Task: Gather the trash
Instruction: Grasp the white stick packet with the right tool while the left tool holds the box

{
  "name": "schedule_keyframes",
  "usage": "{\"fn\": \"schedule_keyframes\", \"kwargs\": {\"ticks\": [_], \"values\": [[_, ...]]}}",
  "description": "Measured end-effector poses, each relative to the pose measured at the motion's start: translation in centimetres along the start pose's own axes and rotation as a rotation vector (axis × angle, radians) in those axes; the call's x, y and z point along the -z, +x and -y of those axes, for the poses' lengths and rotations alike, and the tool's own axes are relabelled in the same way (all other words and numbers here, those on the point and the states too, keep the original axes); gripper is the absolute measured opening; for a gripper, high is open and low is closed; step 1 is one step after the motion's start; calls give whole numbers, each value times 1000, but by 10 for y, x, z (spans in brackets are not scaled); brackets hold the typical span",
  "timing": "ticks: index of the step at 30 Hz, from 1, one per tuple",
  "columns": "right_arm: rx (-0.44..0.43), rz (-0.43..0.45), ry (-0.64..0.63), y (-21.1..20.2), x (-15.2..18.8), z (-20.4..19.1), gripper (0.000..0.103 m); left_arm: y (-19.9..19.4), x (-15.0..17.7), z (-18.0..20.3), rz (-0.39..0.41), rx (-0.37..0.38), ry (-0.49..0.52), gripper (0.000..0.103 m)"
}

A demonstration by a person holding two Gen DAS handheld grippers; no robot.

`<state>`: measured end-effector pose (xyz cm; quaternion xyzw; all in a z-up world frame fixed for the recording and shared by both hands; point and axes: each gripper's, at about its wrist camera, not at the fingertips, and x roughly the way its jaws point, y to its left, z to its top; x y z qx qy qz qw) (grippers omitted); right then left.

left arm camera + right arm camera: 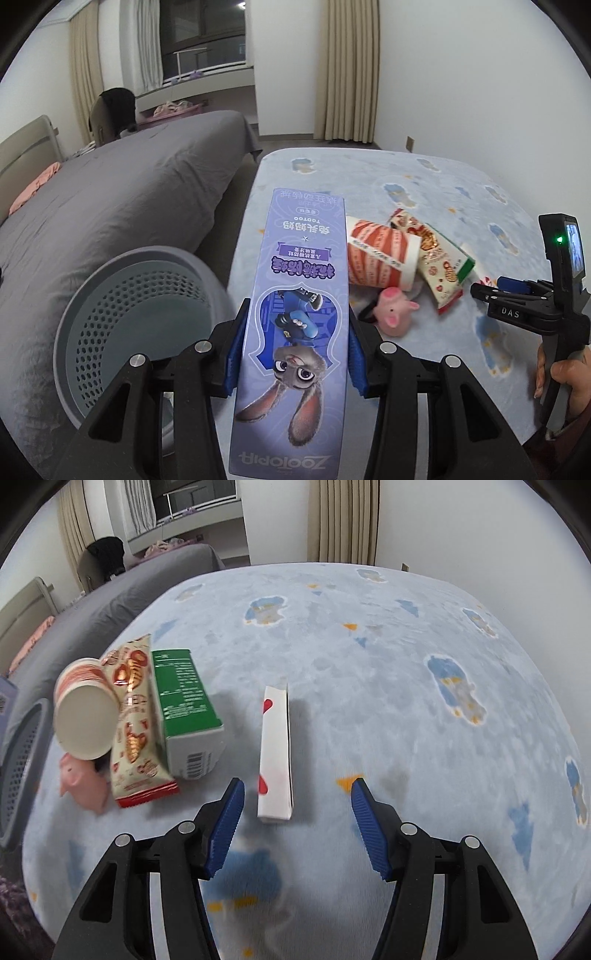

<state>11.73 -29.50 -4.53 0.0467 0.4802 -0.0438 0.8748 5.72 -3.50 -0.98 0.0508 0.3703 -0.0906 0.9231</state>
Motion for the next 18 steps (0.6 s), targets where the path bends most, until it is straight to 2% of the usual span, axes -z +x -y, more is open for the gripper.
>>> {"fn": "schedule_keyframes", "kwargs": {"ticks": [6,8,10,12,18], "values": [[38,17,-32,9,-10,-8,52,0,2,-14,-10,-9,-31,44],[31,21,-38,9,-12,-10,42,0,1,-16,-12,-10,-40,44],[23,22,-46,8,-12,-14,23,-2,3,-19,-11,-11,-45,44],[27,22,-55,6,-10,-17,15,-3,3,-19,-8,-13,-49,44],[-6,27,8,-13,5,-13,15,-12,4,-25,5,-19,-65,44]]}}
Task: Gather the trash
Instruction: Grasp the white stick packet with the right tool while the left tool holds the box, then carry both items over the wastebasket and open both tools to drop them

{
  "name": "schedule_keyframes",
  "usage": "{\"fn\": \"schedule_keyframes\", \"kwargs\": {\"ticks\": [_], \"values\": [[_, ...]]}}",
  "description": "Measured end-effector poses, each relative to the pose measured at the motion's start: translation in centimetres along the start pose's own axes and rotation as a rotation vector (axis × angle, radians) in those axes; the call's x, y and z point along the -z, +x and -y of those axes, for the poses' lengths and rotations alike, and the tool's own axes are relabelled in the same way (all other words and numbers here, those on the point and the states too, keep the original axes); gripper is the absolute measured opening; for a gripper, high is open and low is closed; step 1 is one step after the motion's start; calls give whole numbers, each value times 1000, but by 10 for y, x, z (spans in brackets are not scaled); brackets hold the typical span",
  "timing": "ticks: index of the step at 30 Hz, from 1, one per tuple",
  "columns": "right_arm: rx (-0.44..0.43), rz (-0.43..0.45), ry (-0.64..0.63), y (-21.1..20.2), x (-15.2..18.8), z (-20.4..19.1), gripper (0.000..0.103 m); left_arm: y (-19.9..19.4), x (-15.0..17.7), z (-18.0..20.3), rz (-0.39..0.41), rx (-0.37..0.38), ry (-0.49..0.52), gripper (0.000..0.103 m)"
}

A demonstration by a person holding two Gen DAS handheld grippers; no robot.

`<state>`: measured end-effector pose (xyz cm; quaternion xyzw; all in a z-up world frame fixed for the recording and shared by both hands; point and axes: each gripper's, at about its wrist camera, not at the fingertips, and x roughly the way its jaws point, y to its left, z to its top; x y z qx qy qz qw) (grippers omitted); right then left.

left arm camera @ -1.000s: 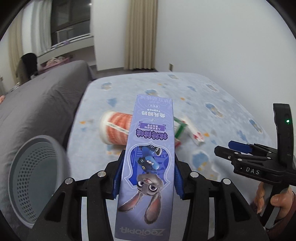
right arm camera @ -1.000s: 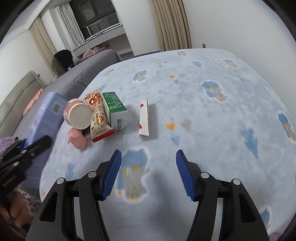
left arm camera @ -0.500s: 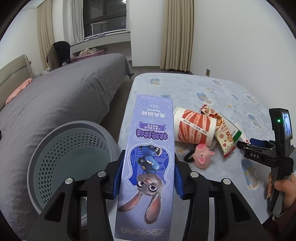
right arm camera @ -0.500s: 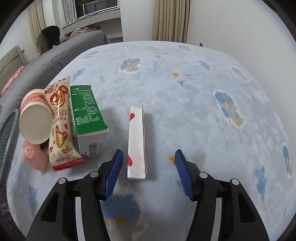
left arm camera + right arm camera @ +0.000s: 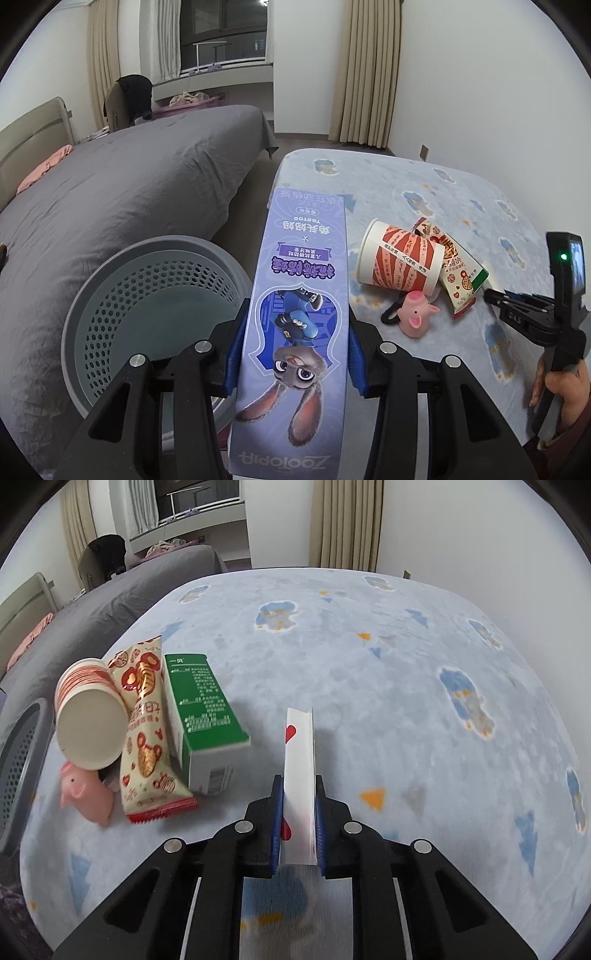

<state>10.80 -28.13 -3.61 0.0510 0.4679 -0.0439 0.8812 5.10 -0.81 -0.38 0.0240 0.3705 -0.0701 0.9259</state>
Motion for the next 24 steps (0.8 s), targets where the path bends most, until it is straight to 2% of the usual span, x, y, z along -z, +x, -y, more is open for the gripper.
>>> {"fn": "schedule_keyframes", "kwargs": {"ticks": [5,9,16,24], "values": [[-30,23,44,-36,23,0,15,-5,1,-8,11,-12,-17,44],[-76,42,23,-63,37,-17,15,-8,5,-17,15,-38,-29,44],[-217,70,-94,-86,34,-85,15,-15,13,-47,20,-95,-76,44],[-394,89,-238,-84,10,-176,15,-13,21,-99,7,-186,-163,44]]}}
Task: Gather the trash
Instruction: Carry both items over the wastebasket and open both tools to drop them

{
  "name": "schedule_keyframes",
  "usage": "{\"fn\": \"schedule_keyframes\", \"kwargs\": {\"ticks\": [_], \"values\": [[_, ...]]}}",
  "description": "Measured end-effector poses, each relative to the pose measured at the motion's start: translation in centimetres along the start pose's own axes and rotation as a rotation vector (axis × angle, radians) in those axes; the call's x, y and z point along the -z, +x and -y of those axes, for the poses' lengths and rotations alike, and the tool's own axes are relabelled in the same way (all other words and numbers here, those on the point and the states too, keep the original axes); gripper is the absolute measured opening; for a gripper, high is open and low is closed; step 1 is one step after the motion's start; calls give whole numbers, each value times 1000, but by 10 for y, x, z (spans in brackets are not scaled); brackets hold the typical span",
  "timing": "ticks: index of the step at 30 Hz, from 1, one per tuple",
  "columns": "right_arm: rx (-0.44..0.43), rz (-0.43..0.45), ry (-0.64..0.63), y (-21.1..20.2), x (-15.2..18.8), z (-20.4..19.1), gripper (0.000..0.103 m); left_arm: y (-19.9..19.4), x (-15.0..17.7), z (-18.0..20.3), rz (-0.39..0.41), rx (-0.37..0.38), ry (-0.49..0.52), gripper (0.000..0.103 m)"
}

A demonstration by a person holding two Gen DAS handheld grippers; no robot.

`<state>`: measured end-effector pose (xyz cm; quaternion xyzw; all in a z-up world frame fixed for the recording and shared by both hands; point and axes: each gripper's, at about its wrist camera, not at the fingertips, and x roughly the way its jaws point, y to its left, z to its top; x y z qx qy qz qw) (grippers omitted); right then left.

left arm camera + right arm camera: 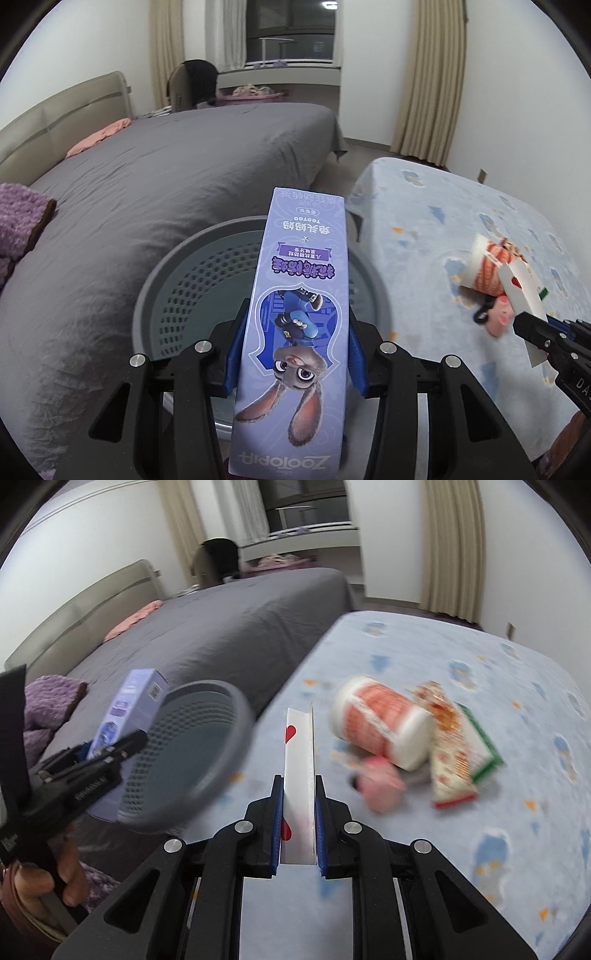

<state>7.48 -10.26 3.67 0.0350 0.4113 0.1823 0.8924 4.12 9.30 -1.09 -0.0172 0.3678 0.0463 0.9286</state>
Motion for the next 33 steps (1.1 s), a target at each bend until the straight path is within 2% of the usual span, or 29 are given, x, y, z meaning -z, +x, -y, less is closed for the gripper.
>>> {"fn": "schedule_keyframes", "kwargs": {"ticks": [4,11,22,24,26,27,33], "values": [[-65,-15,-66,27,-18,-33,15,13,3,-25,-34,-37,-49,44],[-134,-65,-117,70,-38,-63,15,31,5,-48,-72,-84,-95,45],[-170,-95,-148,111,-50,-85,15,43,4,-64,-104,-93,-134,45],[-166,-91,-149,111,-50,-84,17,43,4,-65,-105,-95,-138,51],[-159,-80,-146,109,-50,-84,28,44,3,-66,-100,-103,-142,67],[-160,-74,-141,108,-49,-83,35,43,3,-66,-95,-109,-142,69],[-151,-69,-134,106,-48,-80,35,44,5,-71,-100,-117,-149,69]]}}
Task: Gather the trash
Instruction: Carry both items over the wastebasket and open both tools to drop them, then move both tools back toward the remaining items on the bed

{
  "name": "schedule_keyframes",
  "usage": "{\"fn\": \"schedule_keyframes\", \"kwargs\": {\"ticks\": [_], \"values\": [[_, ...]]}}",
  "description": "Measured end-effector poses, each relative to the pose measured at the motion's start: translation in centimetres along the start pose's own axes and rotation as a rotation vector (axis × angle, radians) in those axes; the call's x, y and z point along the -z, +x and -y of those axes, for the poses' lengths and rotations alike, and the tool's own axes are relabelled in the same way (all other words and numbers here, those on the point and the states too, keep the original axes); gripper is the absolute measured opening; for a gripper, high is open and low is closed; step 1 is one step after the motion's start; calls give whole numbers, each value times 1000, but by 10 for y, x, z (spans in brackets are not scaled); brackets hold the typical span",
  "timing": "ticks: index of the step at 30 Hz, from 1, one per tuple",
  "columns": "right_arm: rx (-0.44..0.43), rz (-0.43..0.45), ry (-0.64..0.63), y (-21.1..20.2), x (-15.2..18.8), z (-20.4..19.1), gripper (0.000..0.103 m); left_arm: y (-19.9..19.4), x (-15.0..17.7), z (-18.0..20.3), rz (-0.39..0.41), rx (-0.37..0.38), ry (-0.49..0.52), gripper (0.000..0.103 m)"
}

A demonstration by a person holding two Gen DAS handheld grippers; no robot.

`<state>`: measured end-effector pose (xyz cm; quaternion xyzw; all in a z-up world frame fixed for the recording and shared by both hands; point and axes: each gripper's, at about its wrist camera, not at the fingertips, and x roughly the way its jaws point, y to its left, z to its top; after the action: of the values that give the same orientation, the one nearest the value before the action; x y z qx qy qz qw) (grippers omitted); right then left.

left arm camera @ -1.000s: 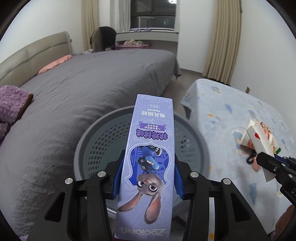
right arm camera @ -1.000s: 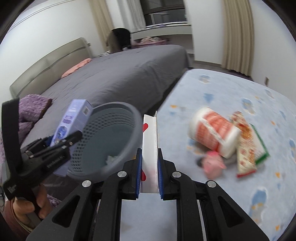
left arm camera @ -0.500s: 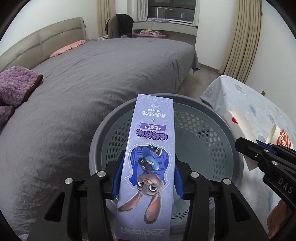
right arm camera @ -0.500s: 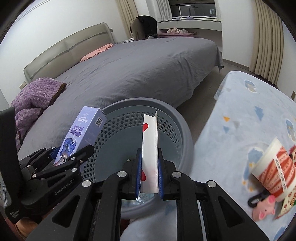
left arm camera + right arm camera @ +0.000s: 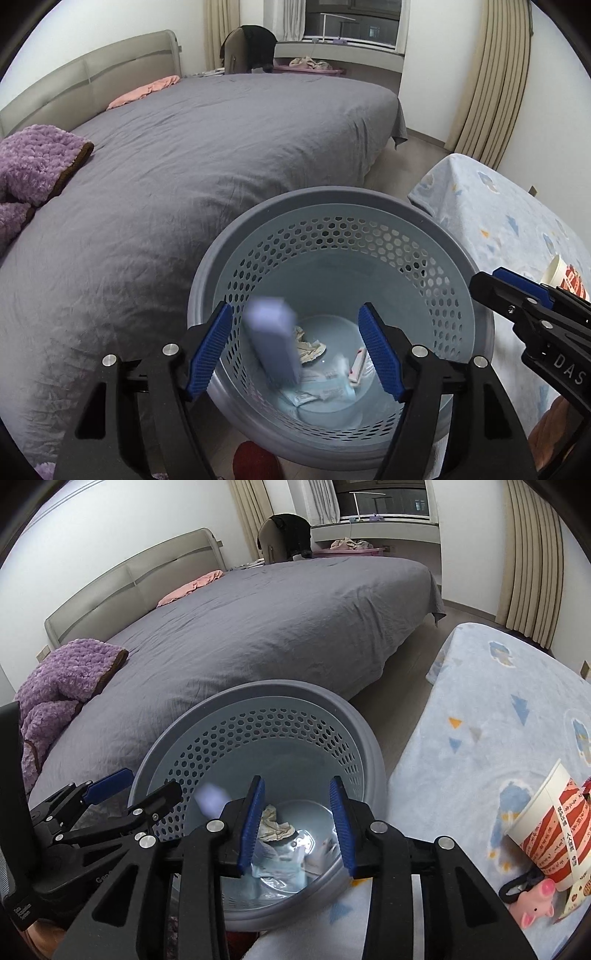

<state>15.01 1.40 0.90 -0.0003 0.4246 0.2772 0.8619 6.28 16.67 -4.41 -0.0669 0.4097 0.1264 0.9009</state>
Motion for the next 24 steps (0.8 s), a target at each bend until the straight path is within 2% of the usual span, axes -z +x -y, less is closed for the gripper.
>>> {"fn": "schedule_keyframes", "kwargs": {"ticks": [24], "values": [[41,10,10,-12,5,3,35,-5,0,-4,15,-14,-13,84]]}}
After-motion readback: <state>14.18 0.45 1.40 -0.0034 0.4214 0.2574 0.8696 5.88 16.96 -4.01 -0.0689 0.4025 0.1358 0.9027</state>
